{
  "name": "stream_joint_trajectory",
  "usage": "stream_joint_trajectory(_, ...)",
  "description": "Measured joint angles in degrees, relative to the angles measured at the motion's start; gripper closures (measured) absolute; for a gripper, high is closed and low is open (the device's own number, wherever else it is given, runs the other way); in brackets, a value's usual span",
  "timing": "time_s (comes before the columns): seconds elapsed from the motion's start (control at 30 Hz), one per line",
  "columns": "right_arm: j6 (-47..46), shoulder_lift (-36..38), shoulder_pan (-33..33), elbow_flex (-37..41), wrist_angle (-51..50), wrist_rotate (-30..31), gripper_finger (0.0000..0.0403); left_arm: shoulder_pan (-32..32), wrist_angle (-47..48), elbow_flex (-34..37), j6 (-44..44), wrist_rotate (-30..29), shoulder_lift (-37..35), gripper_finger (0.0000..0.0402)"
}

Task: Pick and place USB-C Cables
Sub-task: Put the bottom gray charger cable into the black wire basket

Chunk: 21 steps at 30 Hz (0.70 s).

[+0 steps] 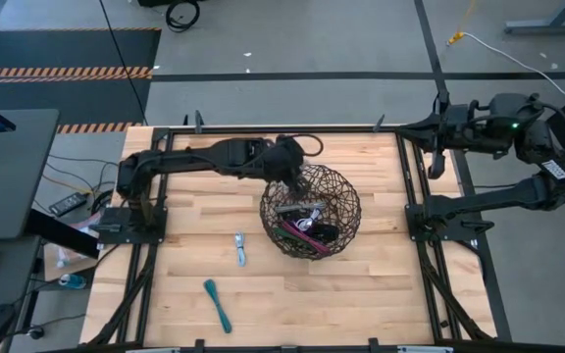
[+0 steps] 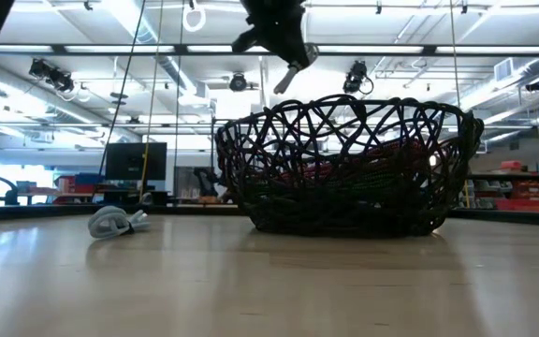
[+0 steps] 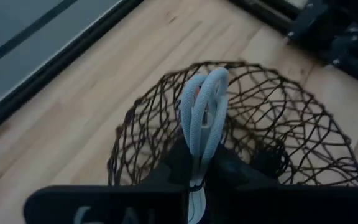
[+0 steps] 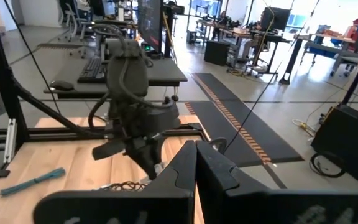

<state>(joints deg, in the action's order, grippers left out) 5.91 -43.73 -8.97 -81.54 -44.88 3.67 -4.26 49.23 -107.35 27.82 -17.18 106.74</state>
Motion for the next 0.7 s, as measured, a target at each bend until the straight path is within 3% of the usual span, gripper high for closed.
stream_joint_trajectory(0.23,-0.6,-0.2,0.0,0.0,-0.3,3.6,0.0392,-0.4,-1.1,0.0,-6.6,5.2,0.2,0.0375)
stream_joint_trajectory(0.57,-3.1,-0.2,0.0,0.0,-0.3,3.8,0.0392,2.3,-0.8,-0.1,-22.8,7.2,2.4,0.0375)
stream_joint_trajectory(0.7,-4.1,-0.3,0.0,0.0,-0.3,3.8,0.0392,2.5,-1.4,-0.1,-24.5,13.1,5.8,0.0375)
